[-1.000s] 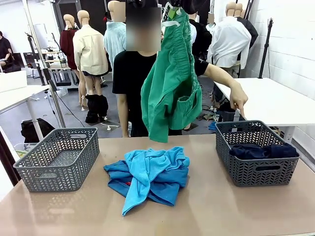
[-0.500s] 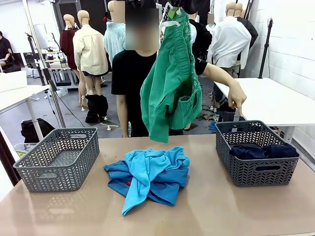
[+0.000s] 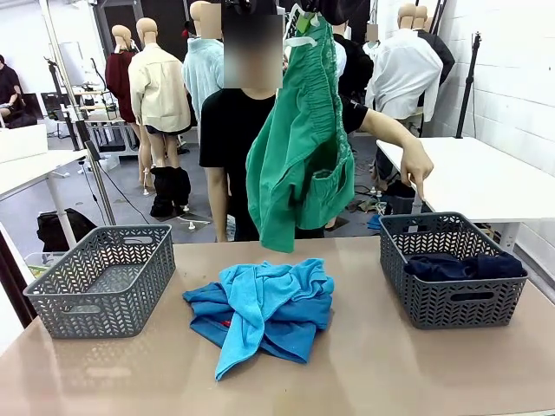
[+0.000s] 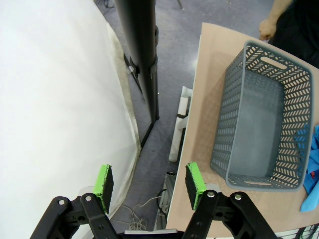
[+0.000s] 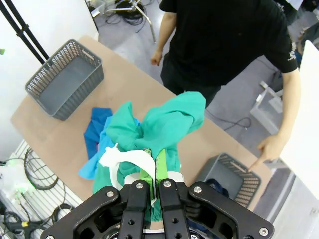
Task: Sort the tops and bottoms.
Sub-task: Sort the clothes according to human instructions.
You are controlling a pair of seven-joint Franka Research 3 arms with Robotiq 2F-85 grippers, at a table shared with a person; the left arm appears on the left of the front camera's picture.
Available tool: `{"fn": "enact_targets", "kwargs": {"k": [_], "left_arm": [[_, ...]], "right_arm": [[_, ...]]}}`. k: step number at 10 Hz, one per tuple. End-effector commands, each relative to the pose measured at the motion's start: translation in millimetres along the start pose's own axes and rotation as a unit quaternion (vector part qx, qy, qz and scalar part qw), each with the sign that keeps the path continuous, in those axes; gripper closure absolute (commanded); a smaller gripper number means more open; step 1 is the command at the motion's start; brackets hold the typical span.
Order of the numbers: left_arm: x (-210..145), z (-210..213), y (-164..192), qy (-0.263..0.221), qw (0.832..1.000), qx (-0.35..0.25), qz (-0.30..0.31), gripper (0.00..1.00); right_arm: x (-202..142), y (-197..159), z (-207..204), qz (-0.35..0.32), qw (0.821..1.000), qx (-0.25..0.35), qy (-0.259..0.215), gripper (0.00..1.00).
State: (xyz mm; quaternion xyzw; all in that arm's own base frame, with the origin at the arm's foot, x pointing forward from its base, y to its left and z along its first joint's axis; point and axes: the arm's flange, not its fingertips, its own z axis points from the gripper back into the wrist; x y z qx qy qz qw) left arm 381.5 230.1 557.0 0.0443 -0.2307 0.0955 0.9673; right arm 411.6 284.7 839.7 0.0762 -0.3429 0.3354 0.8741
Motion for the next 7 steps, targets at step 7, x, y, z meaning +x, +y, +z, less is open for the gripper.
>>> {"fn": "enact_targets", "kwargs": {"k": [7], "left_arm": [[1, 1, 1, 0.004, 1.000, 0.000, 0.007, 0.24]], "right_arm": [[-36, -72, 34, -0.047, 0.993, -0.110, -0.016, 1.00]]}}
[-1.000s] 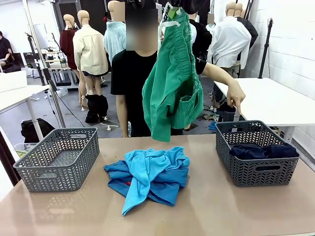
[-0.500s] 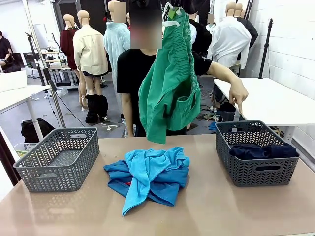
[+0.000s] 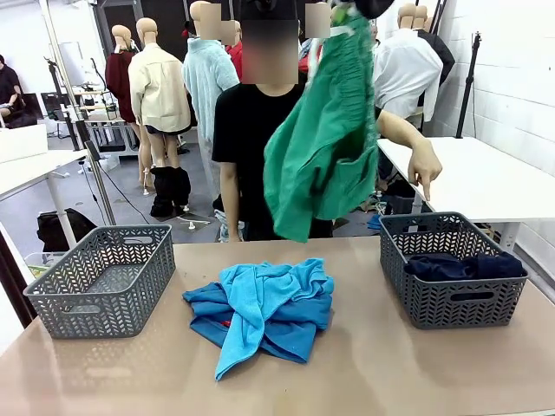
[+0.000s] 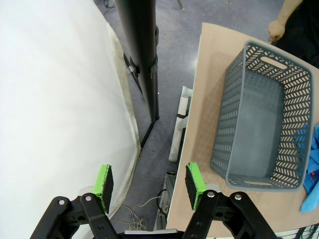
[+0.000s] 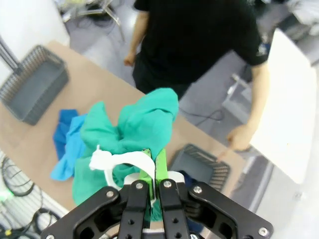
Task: Sort the tops and bottoms.
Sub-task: Sort the clothes according to human instructions.
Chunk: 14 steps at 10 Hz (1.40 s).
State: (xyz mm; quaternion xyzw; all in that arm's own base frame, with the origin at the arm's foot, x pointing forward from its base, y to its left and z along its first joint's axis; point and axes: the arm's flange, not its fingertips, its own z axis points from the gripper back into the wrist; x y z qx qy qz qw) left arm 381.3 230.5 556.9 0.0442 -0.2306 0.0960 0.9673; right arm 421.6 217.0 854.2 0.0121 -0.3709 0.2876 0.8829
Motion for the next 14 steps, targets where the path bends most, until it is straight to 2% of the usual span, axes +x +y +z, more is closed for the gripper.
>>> {"fn": "enact_targets", "kwargs": {"k": [1, 3, 4, 5, 7, 10, 12, 14], "left_arm": [[1, 1, 1, 0.003, 1.000, 0.000, 0.007, 0.24], [1, 1, 1, 0.003, 1.000, 0.000, 0.007, 0.24], [1, 1, 1, 0.003, 1.000, 0.000, 0.007, 0.24], [1, 1, 1, 0.003, 1.000, 0.000, 0.007, 0.24], [1, 1, 1, 0.003, 1.000, 0.000, 0.007, 0.24], [1, 1, 1, 0.003, 1.000, 0.000, 0.007, 0.24], [1, 1, 1, 0.003, 1.000, 0.000, 0.007, 0.24], [1, 1, 1, 0.003, 1.000, 0.000, 0.007, 0.24]], "right_arm": [[-28, -40, 10, -0.057, 0.997, -0.043, 0.001, 1.00], [-58, -86, 16, -0.103, 0.990, -0.093, 0.006, 1.00], [-72, -112, 13, -0.136, 0.985, -0.107, -0.007, 1.00], [-86, -142, 0, -0.172, 0.979, -0.110, -0.008, 1.00], [-109, -177, -32, -0.201, 0.975, -0.090, 0.022, 1.00], [-141, -183, -104, -0.227, 0.971, -0.040, 0.063, 1.00], [-160, -174, -149, -0.239, 0.968, 0.014, 0.078, 1.00], [-174, -160, -201, -0.250, 0.962, 0.008, 0.108, 1.00]]}}
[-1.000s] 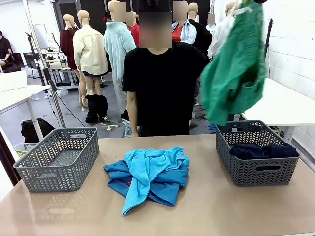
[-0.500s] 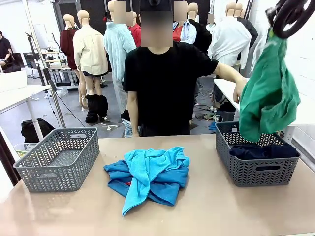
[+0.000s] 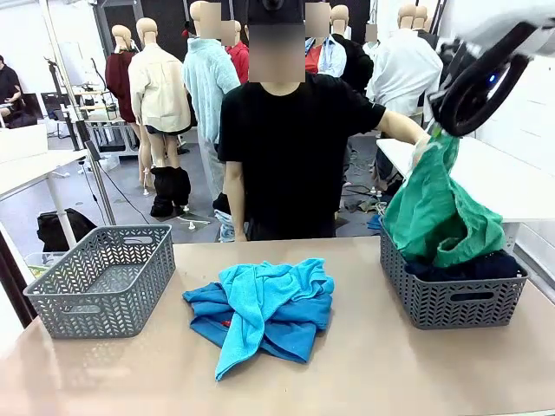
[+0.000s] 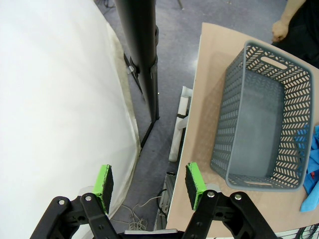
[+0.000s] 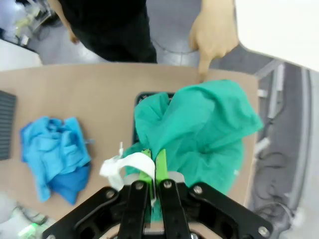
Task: Sort the tops and bottoms.
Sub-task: Sort the clothes according to human instructions.
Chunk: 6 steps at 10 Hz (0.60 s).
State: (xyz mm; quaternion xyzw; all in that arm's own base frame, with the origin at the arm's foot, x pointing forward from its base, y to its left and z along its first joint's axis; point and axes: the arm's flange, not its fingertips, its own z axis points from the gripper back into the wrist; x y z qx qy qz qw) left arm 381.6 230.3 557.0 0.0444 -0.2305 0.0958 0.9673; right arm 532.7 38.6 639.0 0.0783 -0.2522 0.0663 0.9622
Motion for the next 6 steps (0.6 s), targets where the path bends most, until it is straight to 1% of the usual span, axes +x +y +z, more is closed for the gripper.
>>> {"fn": "enact_targets", "kwargs": {"k": [1, 2, 3, 5, 6], "left_arm": [[1, 1, 1, 0.003, 1.000, -0.001, 0.007, 0.24], [1, 1, 1, 0.003, 1.000, -0.001, 0.007, 0.24], [1, 1, 1, 0.003, 1.000, -0.001, 0.007, 0.24], [1, 1, 1, 0.003, 1.000, -0.001, 0.007, 0.24], [1, 1, 1, 0.003, 1.000, -0.001, 0.007, 0.24]], "right_arm": [[-14, 2, -39, 0.010, 1.000, -0.012, -0.006, 1.00], [-26, -1, -59, 0.000, 1.000, -0.027, 0.012, 1.00], [-39, -7, -79, -0.004, 1.000, -0.018, 0.019, 1.00], [-73, -19, -107, 0.004, 0.999, 0.023, 0.030, 1.00], [-90, -27, -117, -0.005, 0.998, 0.015, 0.053, 1.00]]}}
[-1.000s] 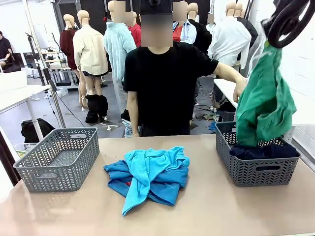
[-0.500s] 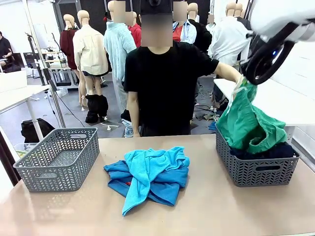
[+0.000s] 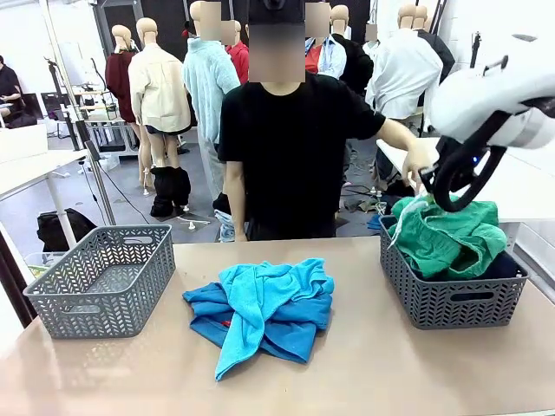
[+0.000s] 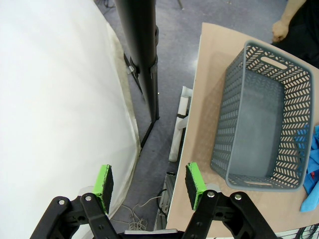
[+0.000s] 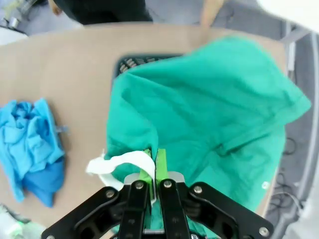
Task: Sort the tops and bottoms.
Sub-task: Sort the clothes according to human instructions.
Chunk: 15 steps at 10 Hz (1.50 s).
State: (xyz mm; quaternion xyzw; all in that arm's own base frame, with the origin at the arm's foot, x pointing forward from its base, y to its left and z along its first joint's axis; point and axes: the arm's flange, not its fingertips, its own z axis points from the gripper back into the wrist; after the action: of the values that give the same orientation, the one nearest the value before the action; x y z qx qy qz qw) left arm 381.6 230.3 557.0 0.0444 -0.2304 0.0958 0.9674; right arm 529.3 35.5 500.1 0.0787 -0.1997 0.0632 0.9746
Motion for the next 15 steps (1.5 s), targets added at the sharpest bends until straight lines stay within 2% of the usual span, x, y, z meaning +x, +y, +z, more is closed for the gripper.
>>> {"fn": "enact_targets", "kwargs": {"k": [1, 2, 4, 5, 8, 9, 10, 11, 13, 15], "left_arm": [[1, 1, 1, 0.003, 1.000, -0.001, 0.007, 0.24], [1, 1, 1, 0.003, 1.000, -0.001, 0.007, 0.24], [1, 1, 1, 0.003, 1.000, -0.001, 0.007, 0.24], [1, 1, 1, 0.003, 1.000, -0.001, 0.007, 0.24], [1, 1, 1, 0.003, 1.000, -0.001, 0.007, 0.24], [1, 1, 1, 0.003, 1.000, -0.001, 0.007, 0.24], [1, 1, 1, 0.003, 1.000, -0.001, 0.007, 0.24], [1, 1, 1, 0.003, 1.000, -0.001, 0.007, 0.24], [1, 1, 1, 0.003, 1.000, -0.001, 0.007, 0.24], [1, 1, 1, 0.003, 1.000, -0.001, 0.007, 0.24]], "right_arm": [[-31, -18, -13, -0.007, 0.999, -0.011, 0.038, 1.00], [-39, -25, -25, -0.015, 0.998, -0.011, 0.059, 1.00], [-39, -36, -27, -0.046, 0.998, -0.006, 0.053, 1.00], [-38, -35, -17, -0.047, 0.998, -0.018, 0.039, 0.89], [-36, -29, 29, -0.057, 0.997, -0.051, 0.011, 0.31], [-34, -26, 47, -0.088, 0.992, -0.087, 0.012, 0.13], [-34, -22, 70, -0.087, 0.992, -0.093, -0.007, 0.00], [-31, -18, 95, -0.088, 0.991, -0.101, -0.032, 0.00], [-20, -7, 155, -0.076, 0.992, -0.062, -0.077, 0.00], [-8, 10, 194, -0.051, 0.993, -0.048, -0.093, 0.00]]}}
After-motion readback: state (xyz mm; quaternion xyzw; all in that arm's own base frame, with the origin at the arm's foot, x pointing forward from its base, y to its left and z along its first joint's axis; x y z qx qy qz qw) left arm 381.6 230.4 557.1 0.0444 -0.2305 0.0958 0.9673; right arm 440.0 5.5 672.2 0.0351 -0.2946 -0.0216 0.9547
